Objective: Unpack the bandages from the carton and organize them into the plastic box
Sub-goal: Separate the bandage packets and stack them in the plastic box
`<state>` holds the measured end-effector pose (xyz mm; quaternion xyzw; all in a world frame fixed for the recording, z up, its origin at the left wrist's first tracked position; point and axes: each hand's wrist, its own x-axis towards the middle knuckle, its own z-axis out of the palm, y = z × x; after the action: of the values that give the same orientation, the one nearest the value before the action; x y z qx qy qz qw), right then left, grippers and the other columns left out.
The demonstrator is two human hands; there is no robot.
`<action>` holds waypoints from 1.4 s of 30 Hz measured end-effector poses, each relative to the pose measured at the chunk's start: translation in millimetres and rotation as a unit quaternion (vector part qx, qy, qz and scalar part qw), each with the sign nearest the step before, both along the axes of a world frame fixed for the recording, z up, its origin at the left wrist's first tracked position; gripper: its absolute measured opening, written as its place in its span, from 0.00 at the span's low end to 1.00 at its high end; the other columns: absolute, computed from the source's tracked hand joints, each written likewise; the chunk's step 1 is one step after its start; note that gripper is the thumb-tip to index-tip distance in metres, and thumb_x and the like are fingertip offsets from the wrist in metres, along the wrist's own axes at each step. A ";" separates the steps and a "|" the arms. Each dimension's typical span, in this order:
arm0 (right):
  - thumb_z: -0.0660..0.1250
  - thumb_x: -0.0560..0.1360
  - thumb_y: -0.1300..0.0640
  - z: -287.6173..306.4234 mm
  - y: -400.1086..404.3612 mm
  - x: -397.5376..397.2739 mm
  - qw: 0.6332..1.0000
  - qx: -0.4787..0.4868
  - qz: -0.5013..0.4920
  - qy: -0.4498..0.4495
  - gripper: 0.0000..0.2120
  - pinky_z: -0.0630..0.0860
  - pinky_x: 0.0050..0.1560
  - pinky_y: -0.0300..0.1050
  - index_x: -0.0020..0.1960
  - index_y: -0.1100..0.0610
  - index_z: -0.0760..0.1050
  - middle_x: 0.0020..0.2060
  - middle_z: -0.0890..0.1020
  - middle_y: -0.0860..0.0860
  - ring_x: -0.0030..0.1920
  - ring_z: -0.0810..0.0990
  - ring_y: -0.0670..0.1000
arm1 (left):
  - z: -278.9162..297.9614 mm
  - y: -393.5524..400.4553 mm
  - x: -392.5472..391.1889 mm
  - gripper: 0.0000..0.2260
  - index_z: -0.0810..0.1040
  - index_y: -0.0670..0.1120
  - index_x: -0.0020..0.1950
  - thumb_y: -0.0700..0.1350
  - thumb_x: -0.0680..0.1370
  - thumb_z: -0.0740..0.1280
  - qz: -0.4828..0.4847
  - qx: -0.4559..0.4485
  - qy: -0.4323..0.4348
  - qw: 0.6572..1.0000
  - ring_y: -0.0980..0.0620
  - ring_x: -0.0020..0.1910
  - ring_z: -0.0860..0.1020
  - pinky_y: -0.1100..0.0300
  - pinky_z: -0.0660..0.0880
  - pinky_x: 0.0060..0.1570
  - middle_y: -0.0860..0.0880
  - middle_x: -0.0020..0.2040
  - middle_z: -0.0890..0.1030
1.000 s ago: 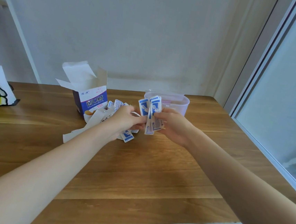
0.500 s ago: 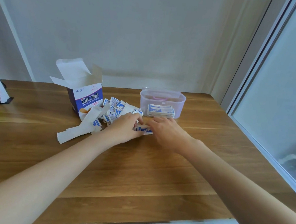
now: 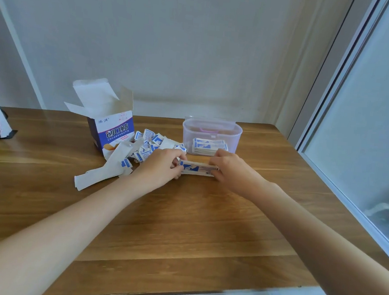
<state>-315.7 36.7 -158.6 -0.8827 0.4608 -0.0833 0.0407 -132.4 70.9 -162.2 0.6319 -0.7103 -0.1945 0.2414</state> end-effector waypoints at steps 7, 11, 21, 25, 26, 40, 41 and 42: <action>0.61 0.77 0.63 0.9 2.9 -0.9 0.998 0.017 -0.030 -0.057 0.16 0.77 0.53 0.50 0.64 0.55 0.71 0.54 0.80 0.56 0.52 0.79 0.57 | -0.3 2.8 1.4 0.14 0.71 0.48 0.66 0.42 0.80 0.61 -0.002 -0.052 -0.050 0.997 0.52 0.43 0.81 0.58 0.78 0.50 0.48 0.46 0.81; 0.57 0.79 0.62 -7.0 4.7 1.5 0.999 -0.046 0.001 -0.012 0.14 0.76 0.52 0.48 0.63 0.57 0.74 0.54 0.79 0.55 0.51 0.79 0.57 | 0.4 5.5 -2.1 0.16 0.70 0.48 0.69 0.41 0.81 0.57 -0.006 -0.064 -0.148 0.987 0.48 0.54 0.77 0.59 0.73 0.53 0.44 0.57 0.79; 0.62 0.76 0.63 -3.5 3.4 3.4 0.991 0.024 -0.035 -0.125 0.12 0.77 0.51 0.45 0.59 0.58 0.75 0.50 0.80 0.56 0.46 0.78 0.52 | 2.3 3.9 0.1 0.16 0.74 0.46 0.66 0.40 0.79 0.61 0.010 -0.062 -0.101 0.993 0.48 0.51 0.79 0.59 0.73 0.53 0.44 0.53 0.81; 0.59 0.77 0.65 -1.2 10.4 2.7 0.991 -0.023 0.006 -0.133 0.18 0.75 0.58 0.46 0.64 0.55 0.74 0.59 0.79 0.54 0.58 0.77 0.54 | 2.3 5.0 3.4 0.14 0.76 0.44 0.63 0.39 0.77 0.65 0.044 -0.055 -0.026 0.997 0.50 0.47 0.81 0.57 0.76 0.53 0.44 0.51 0.83; 0.58 0.78 0.65 -2.5 10.9 2.2 0.992 -0.032 0.014 -0.119 0.17 0.75 0.58 0.46 0.64 0.54 0.74 0.60 0.79 0.54 0.59 0.77 0.55 | 1.8 5.5 4.0 0.14 0.76 0.44 0.63 0.40 0.77 0.65 0.049 -0.054 -0.033 0.997 0.50 0.48 0.80 0.56 0.76 0.53 0.44 0.51 0.82; 0.62 0.77 0.61 -8.6 0.3 0.5 0.989 -0.033 -0.004 -0.143 0.09 0.69 0.39 0.42 0.50 0.59 0.81 0.42 0.82 0.56 0.42 0.76 0.53 | -1.4 5.9 -4.9 0.15 0.74 0.47 0.66 0.40 0.80 0.59 0.036 -0.061 -0.075 0.995 0.49 0.55 0.77 0.61 0.72 0.51 0.44 0.58 0.80; 0.62 0.77 0.61 -8.6 0.3 -0.5 0.988 -0.028 -0.004 -0.151 0.09 0.69 0.41 0.41 0.51 0.59 0.81 0.42 0.82 0.55 0.42 0.75 0.52 | -0.5 5.8 -5.8 0.15 0.75 0.47 0.65 0.40 0.80 0.60 0.029 -0.058 -0.076 0.995 0.50 0.54 0.77 0.63 0.71 0.49 0.45 0.57 0.80; 0.62 0.77 0.62 -8.6 -0.3 -1.8 0.987 -0.029 -0.006 -0.157 0.10 0.68 0.42 0.40 0.53 0.59 0.81 0.43 0.82 0.55 0.43 0.75 0.52 | 0.5 4.9 -6.5 0.14 0.76 0.47 0.64 0.40 0.79 0.61 0.023 -0.055 -0.075 0.995 0.50 0.52 0.77 0.64 0.70 0.47 0.45 0.57 0.80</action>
<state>-317.5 36.3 -167.2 -0.8568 0.4513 -0.2343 0.0859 -138.9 75.8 -161.8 0.6466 -0.7214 -0.1017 0.2261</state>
